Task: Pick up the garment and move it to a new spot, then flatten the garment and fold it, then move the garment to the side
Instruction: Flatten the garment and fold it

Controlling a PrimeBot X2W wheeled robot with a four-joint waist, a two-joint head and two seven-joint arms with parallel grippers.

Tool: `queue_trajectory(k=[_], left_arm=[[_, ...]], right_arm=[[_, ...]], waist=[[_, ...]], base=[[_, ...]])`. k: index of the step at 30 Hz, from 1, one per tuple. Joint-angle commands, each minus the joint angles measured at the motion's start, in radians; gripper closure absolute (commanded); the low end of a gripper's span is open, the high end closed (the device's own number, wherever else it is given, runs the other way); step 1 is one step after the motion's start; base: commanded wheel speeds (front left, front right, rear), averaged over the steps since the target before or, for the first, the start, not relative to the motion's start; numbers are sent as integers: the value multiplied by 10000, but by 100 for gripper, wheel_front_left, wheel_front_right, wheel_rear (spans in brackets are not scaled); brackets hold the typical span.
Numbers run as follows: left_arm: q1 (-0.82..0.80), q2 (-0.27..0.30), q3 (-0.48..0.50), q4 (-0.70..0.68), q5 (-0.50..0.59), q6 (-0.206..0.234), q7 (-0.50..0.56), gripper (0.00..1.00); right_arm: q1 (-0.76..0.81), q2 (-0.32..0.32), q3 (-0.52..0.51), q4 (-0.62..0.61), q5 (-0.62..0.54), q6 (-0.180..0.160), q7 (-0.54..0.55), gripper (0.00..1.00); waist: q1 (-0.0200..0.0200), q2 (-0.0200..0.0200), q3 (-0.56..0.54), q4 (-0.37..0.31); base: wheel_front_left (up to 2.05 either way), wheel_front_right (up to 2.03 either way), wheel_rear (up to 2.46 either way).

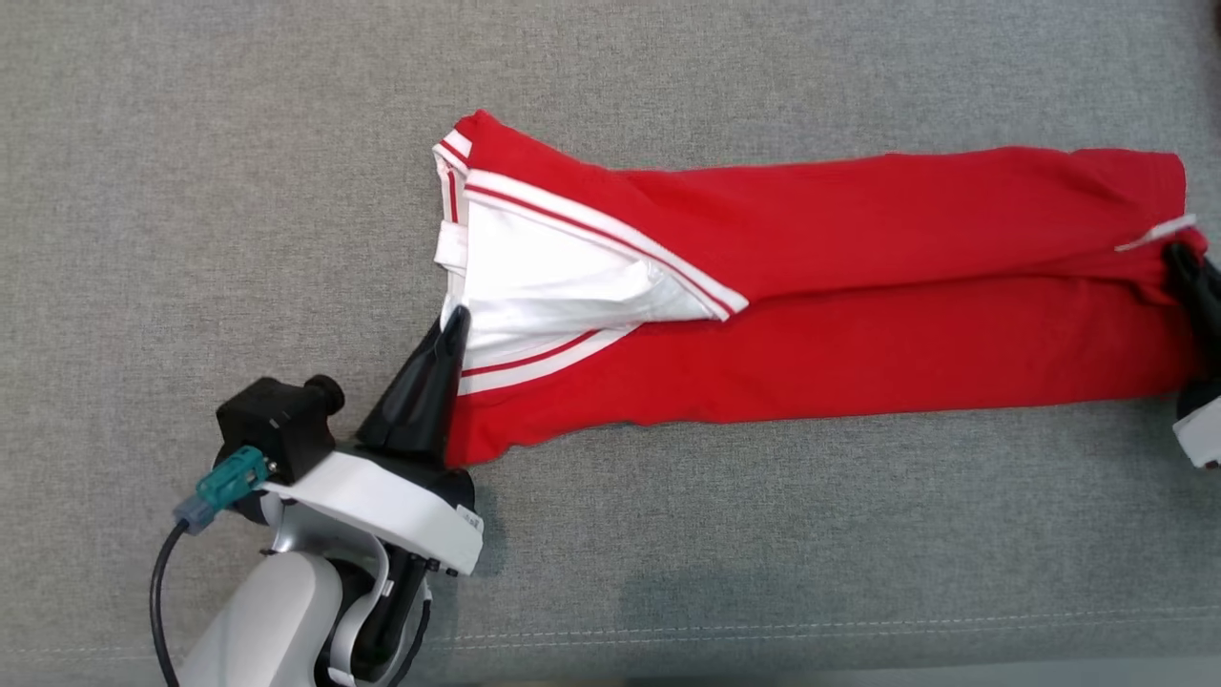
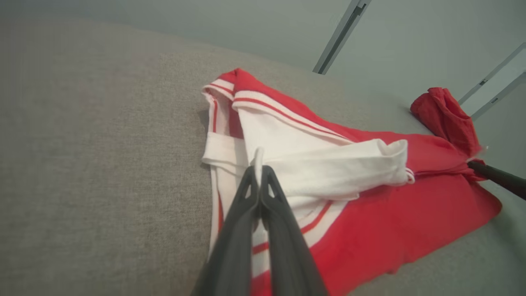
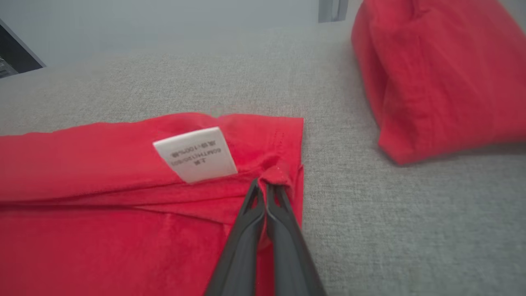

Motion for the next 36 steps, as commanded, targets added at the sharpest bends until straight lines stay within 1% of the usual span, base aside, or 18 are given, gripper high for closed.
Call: queue_trajectory(k=[1,5,6,7,8,9,10,11,12,19,24,27,30,36], left_arm=[[91,162,334,-94,-126,35,-106,100],[139,70,214,465,-202,-97,-182,100],[129,50,180,593,-204,-125,-198,100],[115,17,132,710,-216,-162,-193,100],[89,-29,92,810,-232,-198,-205,100],[54,-73,61,909,-241,-226,-229,100],[9,-102,20,1007,-225,-250,-245,79],[-45,-132,-7,1083,-182,-252,-297,55],[-94,-186,-1,1165,-173,-223,-355,1],[-337,-282,68,1562,89,-62,-902,0],[-204,-285,493,1506,221,185,-1502,0],[-7,-378,880,1399,288,273,-1738,0],[279,-543,1264,1286,420,246,-1827,0],[1058,-1080,2108,850,1194,-119,-1846,0]], right_arm=[[503,-312,68,60,-49,-2,-142,100],[567,-146,149,493,-200,-2,-142,100],[550,-58,134,594,-190,-2,-142,98],[515,23,116,701,-233,-2,-142,89],[488,115,109,830,-281,-2,-142,77],[455,218,109,956,-322,-2,-142,61],[409,335,77,1038,-344,-2,-142,31],[378,443,45,1103,-363,-2,-142,5],[356,529,28,1163,-404,-2,-143,0],[502,932,-754,1223,-1139,-2,-143,0],[834,1245,-1875,712,-2127,-2,-143,0],[1186,1707,-2587,293,-2882,-2,-143,0],[1625,2346,-3113,-175,-3524,-2,-143,0],[2640,3463,-3744,-1002,-4311,-2,-143,0]], waist=[[0,0,-27,15],[0,0,-75,50],[0,0,-85,46],[0,0,-97,45],[0,0,-111,47],[0,0,-126,51],[0,0,-143,52],[0,0,-164,52],[0,0,-195,52],[0,0,-685,-45],[0,0,-1231,-208],[0,0,-1650,-300],[0,0,-2102,-377],[0,0,-2870,-451]], base=[[0,0,0],[0,0,0],[0,0,0],[0,0,0],[0,0,0],[0,0,0],[0,0,0],[0,0,0],[0,0,0],[0,0,0],[0,0,0],[0,0,0],[0,0,0],[0,0,0]])
